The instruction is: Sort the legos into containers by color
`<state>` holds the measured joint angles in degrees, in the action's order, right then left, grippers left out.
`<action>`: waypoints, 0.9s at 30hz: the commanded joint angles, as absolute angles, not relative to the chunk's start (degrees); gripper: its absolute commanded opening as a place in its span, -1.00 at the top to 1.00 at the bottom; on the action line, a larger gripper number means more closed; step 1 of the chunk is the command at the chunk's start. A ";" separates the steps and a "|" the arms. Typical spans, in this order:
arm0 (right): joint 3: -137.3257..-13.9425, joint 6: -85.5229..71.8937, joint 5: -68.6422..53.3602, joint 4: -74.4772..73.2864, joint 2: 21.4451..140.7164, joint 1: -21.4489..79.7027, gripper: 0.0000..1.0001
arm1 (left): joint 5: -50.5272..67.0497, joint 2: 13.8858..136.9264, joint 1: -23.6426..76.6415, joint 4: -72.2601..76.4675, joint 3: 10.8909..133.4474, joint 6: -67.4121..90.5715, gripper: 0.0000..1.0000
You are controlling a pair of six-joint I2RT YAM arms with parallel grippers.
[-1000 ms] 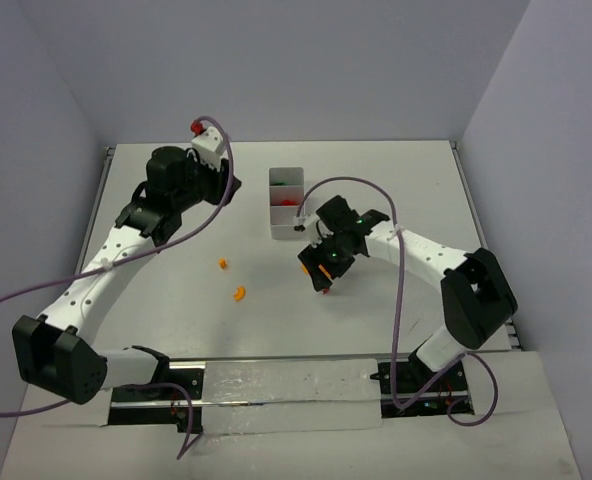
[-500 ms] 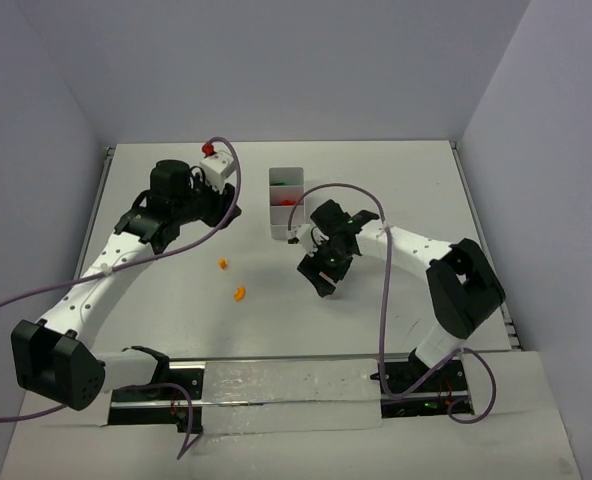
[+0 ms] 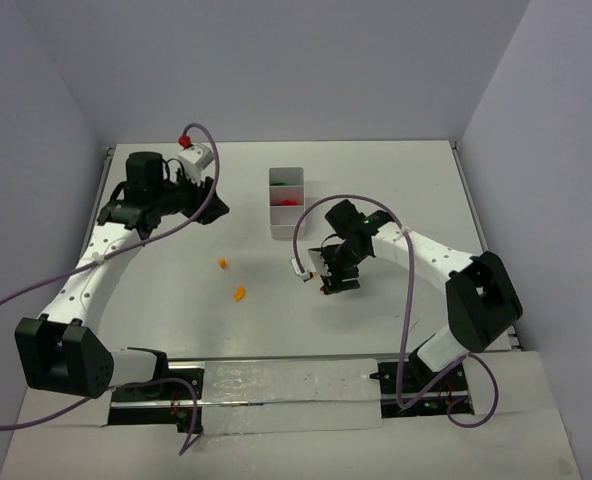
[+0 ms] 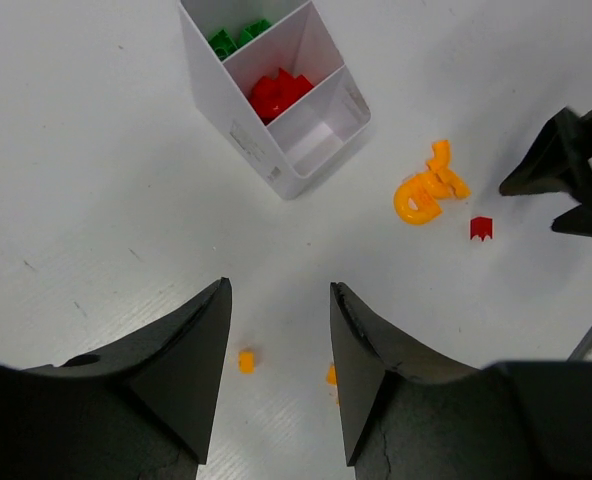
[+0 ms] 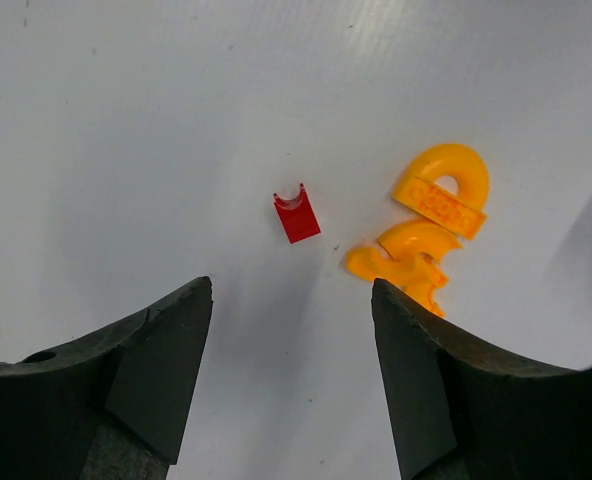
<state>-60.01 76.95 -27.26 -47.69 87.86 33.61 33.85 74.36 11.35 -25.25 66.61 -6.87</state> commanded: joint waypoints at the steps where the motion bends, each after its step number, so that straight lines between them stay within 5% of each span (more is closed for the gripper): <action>1: -60.27 89.25 -28.00 -48.21 89.38 33.59 -0.37 | 42.06 74.64 8.98 -25.68 69.57 -5.36 -0.07; 27: -56.08 88.26 -23.14 -39.61 97.86 37.18 -0.07 | 40.80 77.48 6.86 -25.28 68.40 -6.77 -0.06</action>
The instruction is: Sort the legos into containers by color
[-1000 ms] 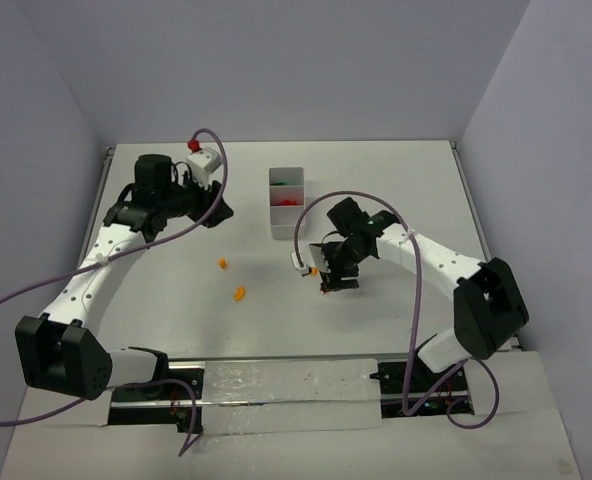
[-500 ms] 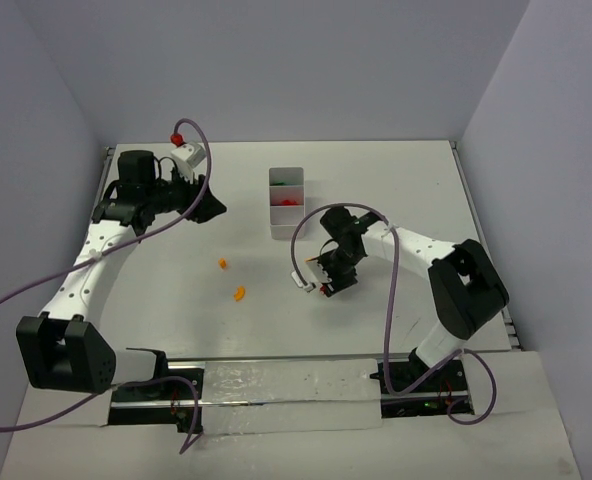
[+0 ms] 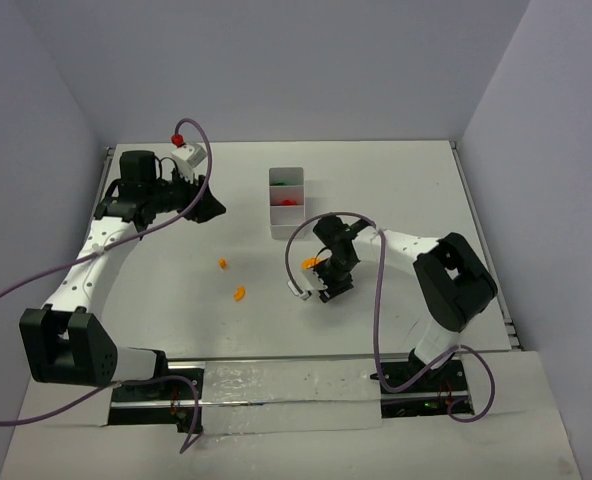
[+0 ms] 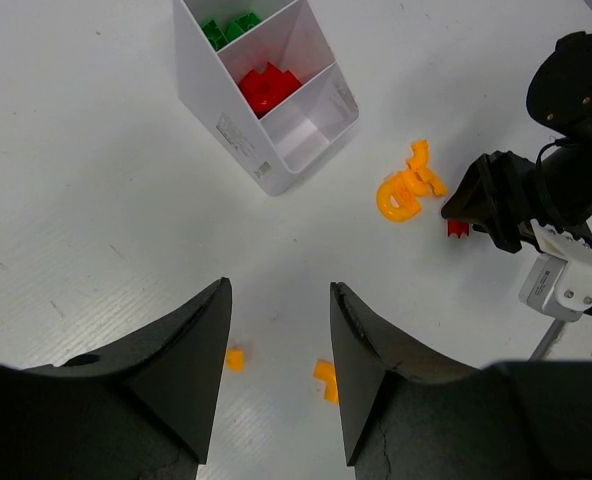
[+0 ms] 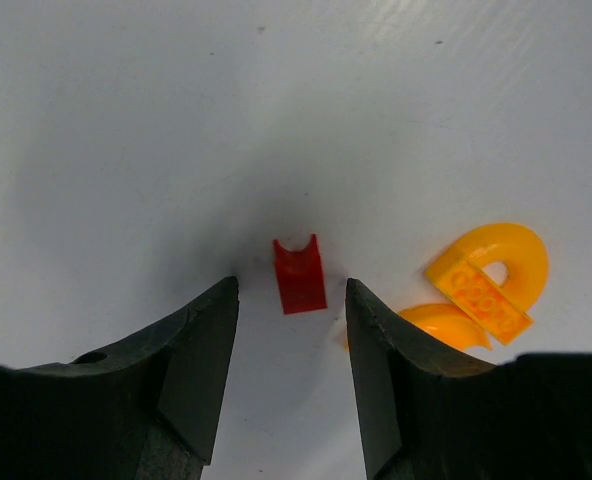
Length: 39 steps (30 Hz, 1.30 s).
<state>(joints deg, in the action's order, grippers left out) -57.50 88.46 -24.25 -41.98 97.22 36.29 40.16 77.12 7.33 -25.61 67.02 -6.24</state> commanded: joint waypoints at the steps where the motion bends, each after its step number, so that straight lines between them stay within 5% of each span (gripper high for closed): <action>1: -55.97 88.05 -23.03 -39.27 97.84 37.20 -0.05 | 40.67 77.54 6.86 -25.12 68.27 -6.79 -0.05; 18: -61.55 78.91 -26.12 -42.57 95.39 38.14 0.65 | 40.03 77.65 6.77 -24.96 67.15 -7.87 -0.02; 32: -90.48 67.97 -22.20 -41.16 105.13 31.67 0.73 | 34.22 78.15 6.77 -18.74 66.51 -1.83 -0.02; 39: -100.90 64.51 -19.30 -37.74 113.57 30.18 0.74 | 32.92 80.10 6.68 -19.67 68.17 -1.55 -0.21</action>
<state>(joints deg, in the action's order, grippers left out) -95.10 67.90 -21.37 -40.35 110.51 30.91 34.28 79.05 7.03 -21.82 66.72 -2.86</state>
